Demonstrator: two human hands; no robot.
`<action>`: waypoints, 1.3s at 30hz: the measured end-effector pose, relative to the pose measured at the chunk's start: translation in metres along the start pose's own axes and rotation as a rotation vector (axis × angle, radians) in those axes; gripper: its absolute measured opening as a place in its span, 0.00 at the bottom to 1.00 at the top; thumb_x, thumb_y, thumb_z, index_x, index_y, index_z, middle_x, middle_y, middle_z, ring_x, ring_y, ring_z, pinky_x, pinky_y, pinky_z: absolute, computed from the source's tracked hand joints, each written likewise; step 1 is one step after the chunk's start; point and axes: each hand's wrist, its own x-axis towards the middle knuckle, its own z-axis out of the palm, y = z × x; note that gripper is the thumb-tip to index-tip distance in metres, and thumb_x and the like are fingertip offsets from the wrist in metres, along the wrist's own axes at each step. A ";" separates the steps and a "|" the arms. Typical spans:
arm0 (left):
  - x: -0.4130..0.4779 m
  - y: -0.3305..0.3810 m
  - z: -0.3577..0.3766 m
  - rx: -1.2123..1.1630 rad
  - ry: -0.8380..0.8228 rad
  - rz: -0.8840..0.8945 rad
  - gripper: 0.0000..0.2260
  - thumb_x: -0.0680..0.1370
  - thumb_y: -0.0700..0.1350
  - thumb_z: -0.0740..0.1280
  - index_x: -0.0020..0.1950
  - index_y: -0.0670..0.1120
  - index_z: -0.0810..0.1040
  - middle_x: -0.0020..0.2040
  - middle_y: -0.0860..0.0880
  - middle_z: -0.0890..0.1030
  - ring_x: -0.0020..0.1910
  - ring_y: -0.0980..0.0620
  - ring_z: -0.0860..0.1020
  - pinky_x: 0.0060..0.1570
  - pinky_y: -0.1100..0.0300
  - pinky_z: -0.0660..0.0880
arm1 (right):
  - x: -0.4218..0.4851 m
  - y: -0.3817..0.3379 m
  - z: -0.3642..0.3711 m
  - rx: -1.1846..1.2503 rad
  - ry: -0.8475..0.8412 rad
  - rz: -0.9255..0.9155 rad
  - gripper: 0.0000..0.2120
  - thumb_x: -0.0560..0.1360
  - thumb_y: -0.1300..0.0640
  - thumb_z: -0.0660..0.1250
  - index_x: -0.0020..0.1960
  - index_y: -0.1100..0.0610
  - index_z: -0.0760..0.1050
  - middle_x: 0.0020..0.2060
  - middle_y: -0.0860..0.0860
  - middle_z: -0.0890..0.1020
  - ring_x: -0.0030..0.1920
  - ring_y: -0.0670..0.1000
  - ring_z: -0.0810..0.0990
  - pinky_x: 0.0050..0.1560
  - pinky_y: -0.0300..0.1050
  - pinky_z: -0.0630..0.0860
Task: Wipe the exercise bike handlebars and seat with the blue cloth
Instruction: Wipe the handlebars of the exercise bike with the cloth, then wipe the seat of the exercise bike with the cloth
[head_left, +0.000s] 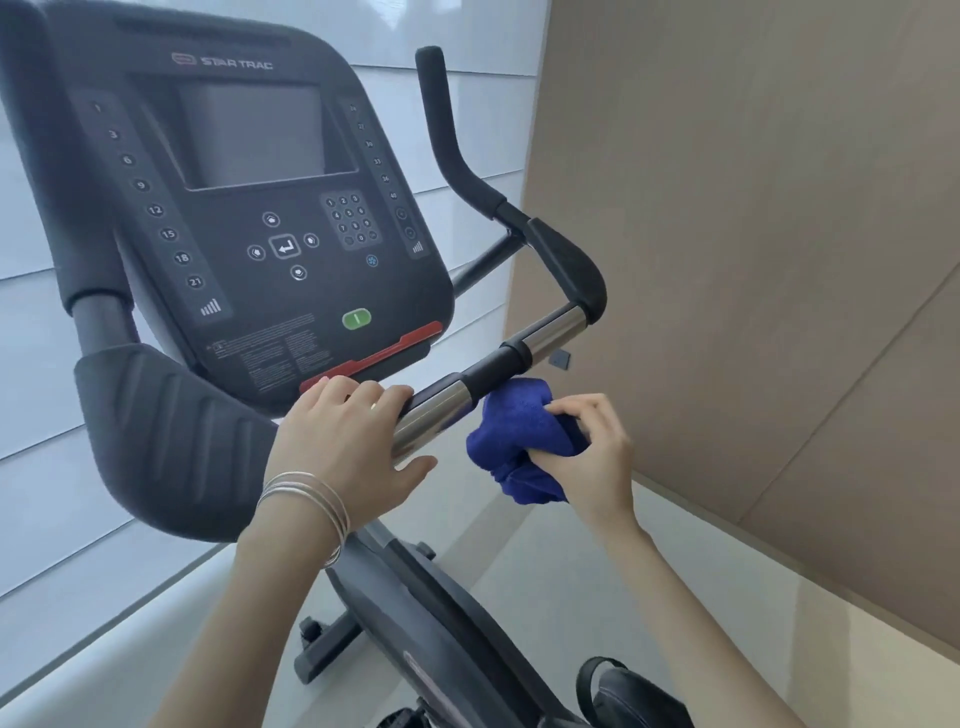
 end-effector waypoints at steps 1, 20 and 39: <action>0.000 0.000 0.000 -0.006 0.003 0.002 0.27 0.72 0.67 0.58 0.67 0.56 0.66 0.57 0.56 0.78 0.57 0.50 0.73 0.59 0.57 0.69 | -0.007 -0.005 -0.003 -0.015 0.014 0.006 0.14 0.61 0.56 0.74 0.44 0.48 0.76 0.45 0.39 0.76 0.43 0.43 0.78 0.41 0.28 0.71; -0.045 0.055 0.048 -0.221 0.220 0.504 0.21 0.69 0.48 0.73 0.60 0.44 0.78 0.61 0.41 0.78 0.67 0.33 0.68 0.69 0.35 0.58 | -0.169 -0.034 -0.145 -0.568 0.126 0.292 0.17 0.60 0.65 0.74 0.45 0.51 0.77 0.46 0.41 0.75 0.45 0.42 0.74 0.44 0.42 0.73; -0.074 0.219 0.213 -0.153 -0.486 0.578 0.30 0.75 0.58 0.64 0.73 0.52 0.59 0.72 0.53 0.65 0.74 0.45 0.55 0.73 0.54 0.51 | -0.234 0.060 -0.196 -0.622 -0.191 0.447 0.17 0.61 0.61 0.74 0.49 0.53 0.78 0.55 0.46 0.76 0.53 0.49 0.77 0.39 0.49 0.78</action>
